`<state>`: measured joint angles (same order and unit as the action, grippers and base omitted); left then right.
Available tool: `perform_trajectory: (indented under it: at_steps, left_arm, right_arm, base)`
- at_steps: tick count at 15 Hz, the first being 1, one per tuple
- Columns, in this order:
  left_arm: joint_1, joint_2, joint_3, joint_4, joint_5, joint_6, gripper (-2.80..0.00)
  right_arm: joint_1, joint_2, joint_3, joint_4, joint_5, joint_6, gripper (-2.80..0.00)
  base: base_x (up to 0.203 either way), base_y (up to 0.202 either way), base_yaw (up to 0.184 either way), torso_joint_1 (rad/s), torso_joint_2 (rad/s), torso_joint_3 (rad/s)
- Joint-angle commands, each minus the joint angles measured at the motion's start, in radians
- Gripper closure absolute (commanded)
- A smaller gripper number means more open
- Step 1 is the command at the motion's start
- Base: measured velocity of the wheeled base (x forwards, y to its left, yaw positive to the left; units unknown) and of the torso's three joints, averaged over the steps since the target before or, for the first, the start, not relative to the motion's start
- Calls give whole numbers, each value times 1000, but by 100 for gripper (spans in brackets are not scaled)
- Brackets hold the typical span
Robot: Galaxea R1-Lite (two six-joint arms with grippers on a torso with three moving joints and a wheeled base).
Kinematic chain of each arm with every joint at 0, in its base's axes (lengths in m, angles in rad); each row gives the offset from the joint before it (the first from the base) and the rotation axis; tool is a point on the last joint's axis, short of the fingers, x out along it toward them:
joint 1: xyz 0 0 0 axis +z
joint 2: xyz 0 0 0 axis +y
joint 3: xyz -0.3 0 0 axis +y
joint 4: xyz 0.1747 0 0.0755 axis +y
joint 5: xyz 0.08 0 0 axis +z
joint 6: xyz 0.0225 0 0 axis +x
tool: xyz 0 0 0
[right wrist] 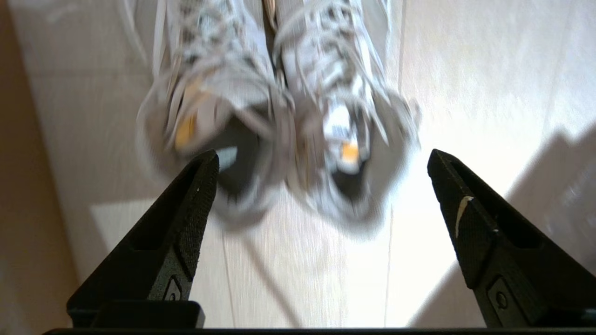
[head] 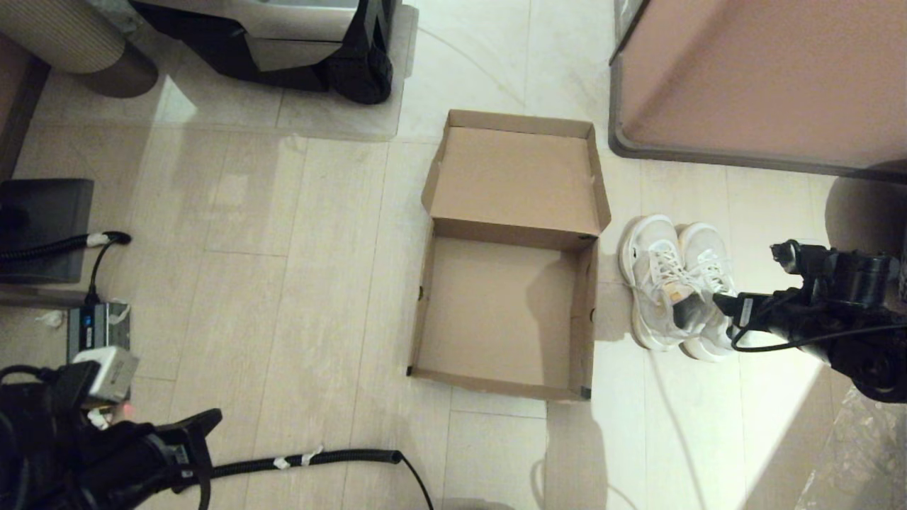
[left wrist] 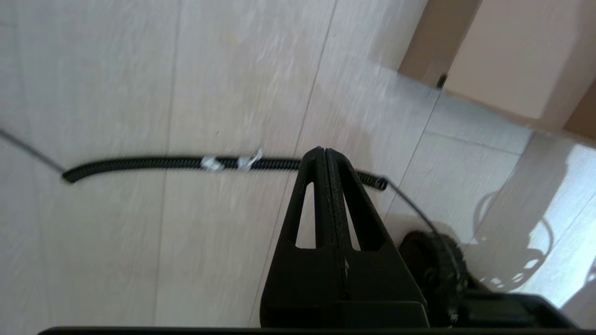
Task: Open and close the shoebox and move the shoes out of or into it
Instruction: Put the shoes out of the shoe box, then put the shoes into the shoe box
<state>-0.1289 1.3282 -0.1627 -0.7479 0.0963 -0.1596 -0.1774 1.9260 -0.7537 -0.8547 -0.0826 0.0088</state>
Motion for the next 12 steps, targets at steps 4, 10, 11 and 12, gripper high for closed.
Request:
perform_trajectory:
  at_steps: [4,10,11,12]
  left_arm:
    - [-2,210,-170,-10,-31,6,0]
    - [-119,239,-166,-88,-77,113,0]
    - [-119,250,-173,-90,-93,92,0]
    - [-119,258,-183,-92,-98,49,0]
  right_arm:
    - [19,-320,242,-3,-96,35,-280]
    - [28,-612,348,226,-127,22,-280]
    - [29,-623,339,268,-165,27,-280]
    - [29,-624,334,279,-200,31,-280]
  base:
    - [0,0,0,0,0,0]
    - [0,0,0,0,0,0]
    - [0,0,0,0,0,0]
    - [0,0,0,0,0,0]
